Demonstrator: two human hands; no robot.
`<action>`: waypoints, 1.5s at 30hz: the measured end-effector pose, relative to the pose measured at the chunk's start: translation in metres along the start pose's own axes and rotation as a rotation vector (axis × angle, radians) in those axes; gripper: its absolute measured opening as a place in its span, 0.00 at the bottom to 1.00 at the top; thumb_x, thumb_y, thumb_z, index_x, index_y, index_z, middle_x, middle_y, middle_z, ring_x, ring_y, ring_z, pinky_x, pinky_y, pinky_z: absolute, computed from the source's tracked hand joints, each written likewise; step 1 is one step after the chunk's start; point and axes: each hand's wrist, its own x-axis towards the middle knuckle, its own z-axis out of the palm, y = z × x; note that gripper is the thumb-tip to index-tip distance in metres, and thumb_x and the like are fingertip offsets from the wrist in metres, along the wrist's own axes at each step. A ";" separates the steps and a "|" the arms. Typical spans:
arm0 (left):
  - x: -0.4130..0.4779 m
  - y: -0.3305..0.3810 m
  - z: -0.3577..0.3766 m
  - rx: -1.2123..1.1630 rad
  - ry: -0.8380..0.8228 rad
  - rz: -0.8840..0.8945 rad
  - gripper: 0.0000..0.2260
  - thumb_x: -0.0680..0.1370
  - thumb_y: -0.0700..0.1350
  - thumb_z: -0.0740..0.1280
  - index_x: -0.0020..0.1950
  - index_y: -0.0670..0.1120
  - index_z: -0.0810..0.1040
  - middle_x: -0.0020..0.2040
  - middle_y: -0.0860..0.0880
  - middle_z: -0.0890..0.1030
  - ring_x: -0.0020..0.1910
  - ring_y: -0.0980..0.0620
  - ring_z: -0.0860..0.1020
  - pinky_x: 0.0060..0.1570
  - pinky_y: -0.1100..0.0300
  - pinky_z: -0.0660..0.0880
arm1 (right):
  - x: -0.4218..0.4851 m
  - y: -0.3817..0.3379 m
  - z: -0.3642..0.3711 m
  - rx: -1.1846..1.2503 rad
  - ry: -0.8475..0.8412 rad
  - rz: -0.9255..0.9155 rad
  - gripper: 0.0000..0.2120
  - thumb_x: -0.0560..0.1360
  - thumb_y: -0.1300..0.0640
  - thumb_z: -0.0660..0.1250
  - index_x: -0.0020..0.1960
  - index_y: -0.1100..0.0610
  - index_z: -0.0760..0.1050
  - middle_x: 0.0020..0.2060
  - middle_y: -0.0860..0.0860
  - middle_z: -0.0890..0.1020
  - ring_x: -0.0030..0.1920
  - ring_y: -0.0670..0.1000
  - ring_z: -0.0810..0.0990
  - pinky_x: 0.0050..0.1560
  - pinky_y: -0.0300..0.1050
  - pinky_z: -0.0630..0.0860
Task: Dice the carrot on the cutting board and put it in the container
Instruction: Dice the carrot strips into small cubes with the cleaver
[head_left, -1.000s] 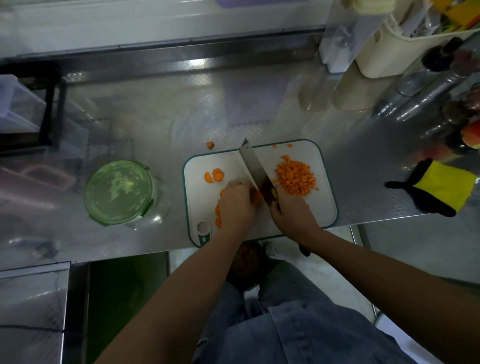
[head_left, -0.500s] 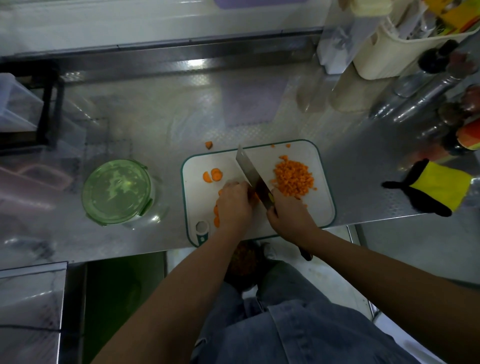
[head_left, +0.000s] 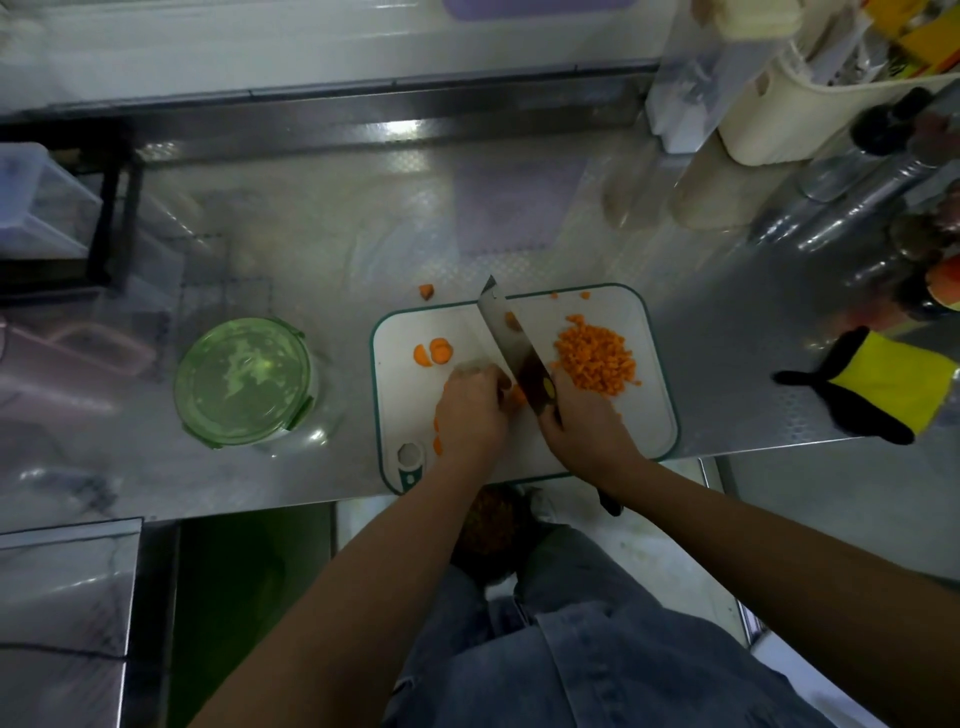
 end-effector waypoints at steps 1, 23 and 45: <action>-0.001 0.000 -0.001 0.018 0.001 0.000 0.05 0.75 0.46 0.68 0.48 0.47 0.79 0.47 0.47 0.78 0.48 0.47 0.75 0.42 0.54 0.73 | -0.001 0.000 -0.001 -0.006 -0.001 -0.010 0.09 0.77 0.61 0.60 0.55 0.61 0.68 0.32 0.54 0.73 0.30 0.55 0.72 0.30 0.46 0.65; -0.004 0.003 -0.006 0.059 0.017 0.034 0.06 0.76 0.48 0.67 0.47 0.47 0.82 0.46 0.47 0.77 0.48 0.47 0.75 0.41 0.56 0.70 | -0.005 -0.004 0.001 0.005 0.001 0.018 0.05 0.76 0.61 0.60 0.52 0.60 0.69 0.31 0.52 0.72 0.30 0.53 0.73 0.31 0.51 0.70; -0.002 0.003 -0.003 0.057 0.020 -0.006 0.07 0.76 0.48 0.67 0.47 0.50 0.84 0.44 0.48 0.80 0.47 0.49 0.75 0.40 0.58 0.68 | -0.003 -0.007 0.001 0.050 -0.069 0.047 0.06 0.76 0.61 0.60 0.45 0.57 0.63 0.30 0.46 0.65 0.29 0.46 0.65 0.28 0.41 0.56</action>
